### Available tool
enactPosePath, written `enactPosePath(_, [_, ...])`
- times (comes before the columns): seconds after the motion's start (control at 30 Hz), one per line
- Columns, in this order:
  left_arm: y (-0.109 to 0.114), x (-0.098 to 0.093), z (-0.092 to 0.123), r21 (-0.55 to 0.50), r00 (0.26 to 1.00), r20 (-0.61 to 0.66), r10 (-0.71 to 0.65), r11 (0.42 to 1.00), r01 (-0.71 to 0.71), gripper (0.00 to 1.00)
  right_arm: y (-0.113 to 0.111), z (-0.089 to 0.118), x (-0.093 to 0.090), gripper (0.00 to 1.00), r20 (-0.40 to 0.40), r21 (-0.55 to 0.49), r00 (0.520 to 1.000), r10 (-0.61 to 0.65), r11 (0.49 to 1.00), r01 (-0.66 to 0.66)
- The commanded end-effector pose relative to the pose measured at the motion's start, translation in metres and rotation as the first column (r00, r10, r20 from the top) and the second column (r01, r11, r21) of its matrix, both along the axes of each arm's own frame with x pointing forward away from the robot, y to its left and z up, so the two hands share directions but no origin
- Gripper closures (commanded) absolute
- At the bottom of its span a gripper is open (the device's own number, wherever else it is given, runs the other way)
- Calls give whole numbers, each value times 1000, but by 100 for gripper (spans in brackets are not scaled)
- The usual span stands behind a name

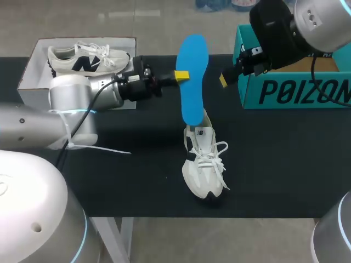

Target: Take the shoe out of the shoebox, open the shoe tongue, remove and reinsert the insole, then place the shoe into the shoebox

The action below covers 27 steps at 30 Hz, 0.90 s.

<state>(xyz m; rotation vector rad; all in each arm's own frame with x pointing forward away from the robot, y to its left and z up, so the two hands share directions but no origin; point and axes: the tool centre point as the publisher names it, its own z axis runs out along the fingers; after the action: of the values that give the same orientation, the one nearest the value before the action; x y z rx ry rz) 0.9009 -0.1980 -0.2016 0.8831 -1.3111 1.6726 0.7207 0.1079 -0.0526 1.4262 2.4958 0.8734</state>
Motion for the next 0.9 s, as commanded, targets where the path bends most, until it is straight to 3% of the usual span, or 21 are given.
enactPosePath(0.03, [0, -6, 4, 14, 1000, -4, 22, 1000, -22, 100, 2, -1, 2, 0, -2, -1, 1000, -1, 1000, 1])
enactPosePath(0.5, [0, -6, 4, 14, 1000, -4, 22, 1000, -22, 100, 3, 0, 6, 0, -9, 3, 1000, 2, 1000, -2])
enactPosePath(0.8, [0, -6, 4, 14, 1000, -4, 22, 1000, -22, 100, 46, -11, 7, 0, -12, -50, 1000, 11, 999, -12])
enactPosePath(0.9, [0, -6, 4, 14, 1000, -4, 22, 1000, -22, 100, 50, -11, 7, 0, -1, -48, 1000, -1, 999, 0])
